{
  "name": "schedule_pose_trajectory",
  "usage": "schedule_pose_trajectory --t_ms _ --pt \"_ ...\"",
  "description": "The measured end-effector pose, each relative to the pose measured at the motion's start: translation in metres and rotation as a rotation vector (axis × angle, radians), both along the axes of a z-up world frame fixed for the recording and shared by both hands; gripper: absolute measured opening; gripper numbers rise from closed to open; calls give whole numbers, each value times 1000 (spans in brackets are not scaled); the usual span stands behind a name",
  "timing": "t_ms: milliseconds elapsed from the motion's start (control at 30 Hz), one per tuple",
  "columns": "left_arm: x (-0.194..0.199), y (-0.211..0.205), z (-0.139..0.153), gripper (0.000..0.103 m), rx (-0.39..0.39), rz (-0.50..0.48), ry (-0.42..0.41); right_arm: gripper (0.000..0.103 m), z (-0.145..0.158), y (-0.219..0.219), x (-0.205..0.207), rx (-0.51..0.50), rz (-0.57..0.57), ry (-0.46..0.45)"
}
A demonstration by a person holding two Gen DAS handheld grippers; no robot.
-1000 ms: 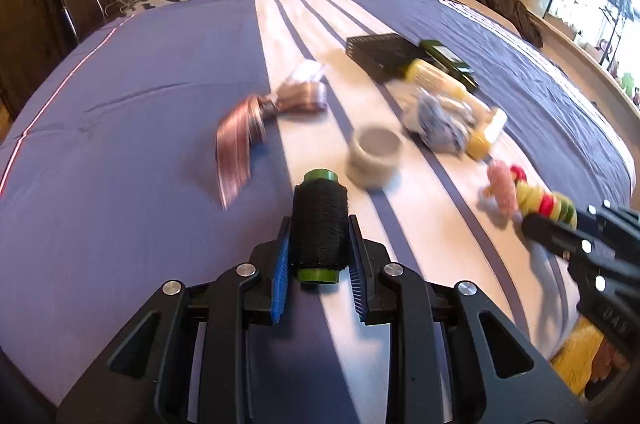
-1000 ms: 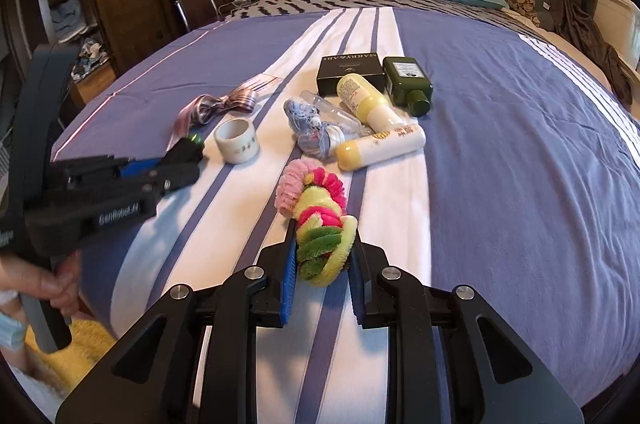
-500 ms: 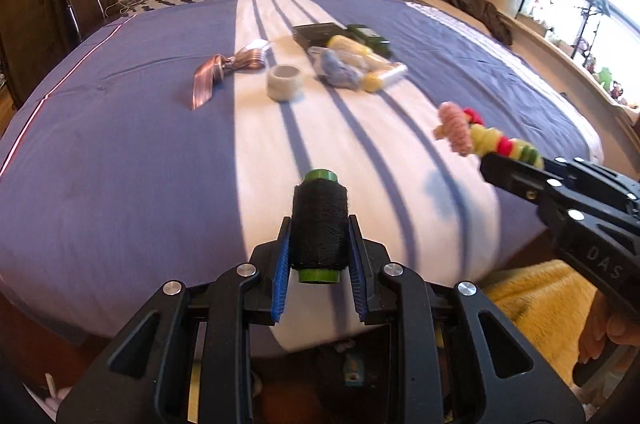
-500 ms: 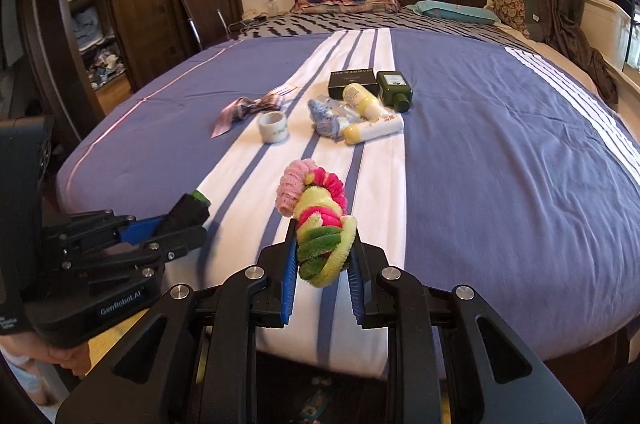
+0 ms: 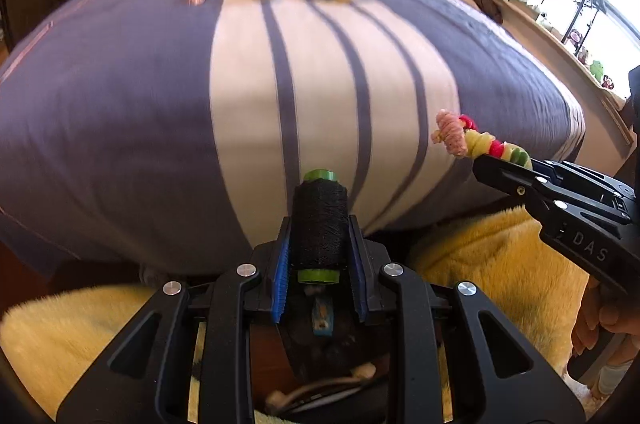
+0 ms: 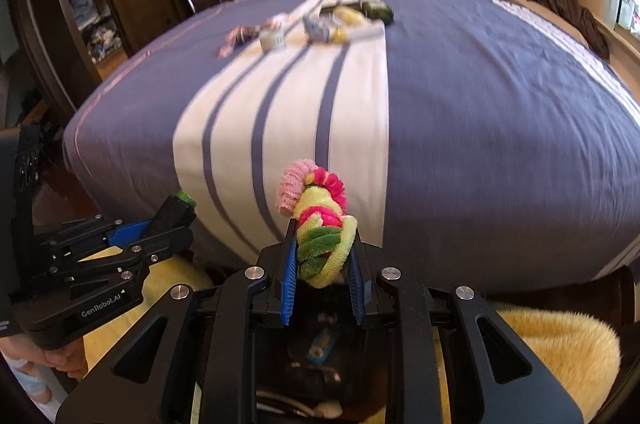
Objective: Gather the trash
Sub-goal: 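Lower both tools to the bin and open them to drop the items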
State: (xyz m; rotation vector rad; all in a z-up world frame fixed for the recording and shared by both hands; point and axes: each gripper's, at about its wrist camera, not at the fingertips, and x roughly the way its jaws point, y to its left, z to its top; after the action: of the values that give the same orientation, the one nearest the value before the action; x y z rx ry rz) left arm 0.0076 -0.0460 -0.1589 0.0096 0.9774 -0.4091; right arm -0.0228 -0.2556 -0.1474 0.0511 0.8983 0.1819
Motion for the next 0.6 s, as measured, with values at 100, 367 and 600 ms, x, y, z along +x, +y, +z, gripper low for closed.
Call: schedule_pose_trajectory --t_ms 100,367,600 --pt "-3 -1 -19 24 2 -4 48 23 -13 3 -3 -5 8 38" --pt "-9 -8 -70 24 30 -18 185 23 -60 9 -2 12 14 186" --pt "-5 -11 -100 24 18 -36 312 23 -96 12 1 29 14 302"
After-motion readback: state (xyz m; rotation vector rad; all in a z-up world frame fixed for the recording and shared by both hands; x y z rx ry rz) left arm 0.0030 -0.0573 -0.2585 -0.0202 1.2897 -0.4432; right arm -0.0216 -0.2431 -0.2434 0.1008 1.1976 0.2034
